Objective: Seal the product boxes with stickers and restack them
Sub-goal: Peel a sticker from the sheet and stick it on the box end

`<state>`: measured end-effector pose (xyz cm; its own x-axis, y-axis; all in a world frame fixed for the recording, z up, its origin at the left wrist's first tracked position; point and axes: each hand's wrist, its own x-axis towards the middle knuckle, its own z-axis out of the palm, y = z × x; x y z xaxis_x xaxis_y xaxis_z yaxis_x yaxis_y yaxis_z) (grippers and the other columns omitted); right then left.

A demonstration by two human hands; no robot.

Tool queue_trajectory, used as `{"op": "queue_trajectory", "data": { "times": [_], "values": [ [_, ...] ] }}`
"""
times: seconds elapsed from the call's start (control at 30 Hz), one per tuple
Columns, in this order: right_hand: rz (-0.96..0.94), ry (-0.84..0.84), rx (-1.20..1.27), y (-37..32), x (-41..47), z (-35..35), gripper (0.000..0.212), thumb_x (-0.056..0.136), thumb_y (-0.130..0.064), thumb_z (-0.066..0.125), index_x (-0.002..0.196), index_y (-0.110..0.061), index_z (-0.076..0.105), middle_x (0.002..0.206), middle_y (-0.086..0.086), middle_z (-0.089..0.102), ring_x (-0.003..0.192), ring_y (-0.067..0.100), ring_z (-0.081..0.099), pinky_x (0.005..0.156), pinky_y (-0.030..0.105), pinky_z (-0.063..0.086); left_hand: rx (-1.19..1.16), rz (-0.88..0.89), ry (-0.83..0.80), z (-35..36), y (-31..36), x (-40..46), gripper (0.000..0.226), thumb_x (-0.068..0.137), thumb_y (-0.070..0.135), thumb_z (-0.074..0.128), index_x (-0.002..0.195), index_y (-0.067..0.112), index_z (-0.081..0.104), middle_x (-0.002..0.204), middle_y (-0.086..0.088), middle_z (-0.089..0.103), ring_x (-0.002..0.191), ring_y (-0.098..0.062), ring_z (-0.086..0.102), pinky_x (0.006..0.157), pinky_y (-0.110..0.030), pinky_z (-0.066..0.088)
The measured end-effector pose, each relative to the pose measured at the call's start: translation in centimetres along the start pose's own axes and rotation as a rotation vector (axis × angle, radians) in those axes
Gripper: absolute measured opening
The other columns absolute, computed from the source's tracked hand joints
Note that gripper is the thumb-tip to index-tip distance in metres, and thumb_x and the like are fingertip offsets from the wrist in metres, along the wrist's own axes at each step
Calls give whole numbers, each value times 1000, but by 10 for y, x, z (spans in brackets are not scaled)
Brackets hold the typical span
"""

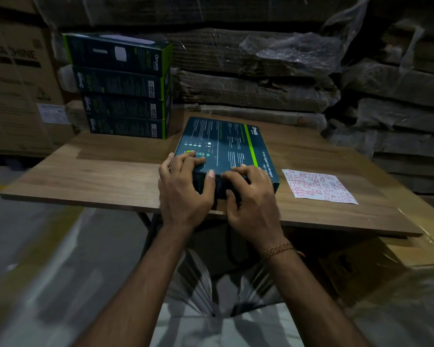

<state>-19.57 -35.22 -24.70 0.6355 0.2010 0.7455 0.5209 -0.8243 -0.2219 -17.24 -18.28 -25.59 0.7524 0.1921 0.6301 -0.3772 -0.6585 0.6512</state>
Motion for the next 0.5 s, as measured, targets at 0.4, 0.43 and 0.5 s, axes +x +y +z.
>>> {"op": "queue_trajectory", "data": {
  "times": [0.4, 0.43, 0.5],
  "values": [
    [49, -43, -54, -3, 4, -4, 41, 84, -20, 71, 125, -19, 67, 115, 5, 55, 107, 28, 55, 100, 51, 46, 6, 1, -2, 1, -2, 0, 43, 97, 51, 50, 130, 26, 64, 145, 8, 57, 151, -26, 33, 112, -53, 42],
    [58, -45, -62, -4, 5, -4, 41, 84, -22, 72, 125, -19, 67, 114, 5, 54, 106, 27, 54, 99, 50, 46, 9, 1, -4, 1, -2, 0, 44, 97, 51, 50, 130, 26, 64, 145, 8, 57, 151, -26, 32, 112, -53, 41],
    [73, -54, -86, -6, 6, -4, 41, 85, -25, 71, 125, -20, 66, 113, 3, 52, 105, 25, 52, 100, 50, 46, 15, 1, -7, 1, -1, 0, 44, 97, 51, 49, 131, 26, 63, 145, 7, 56, 151, -27, 32, 111, -53, 40]
  ]
}}
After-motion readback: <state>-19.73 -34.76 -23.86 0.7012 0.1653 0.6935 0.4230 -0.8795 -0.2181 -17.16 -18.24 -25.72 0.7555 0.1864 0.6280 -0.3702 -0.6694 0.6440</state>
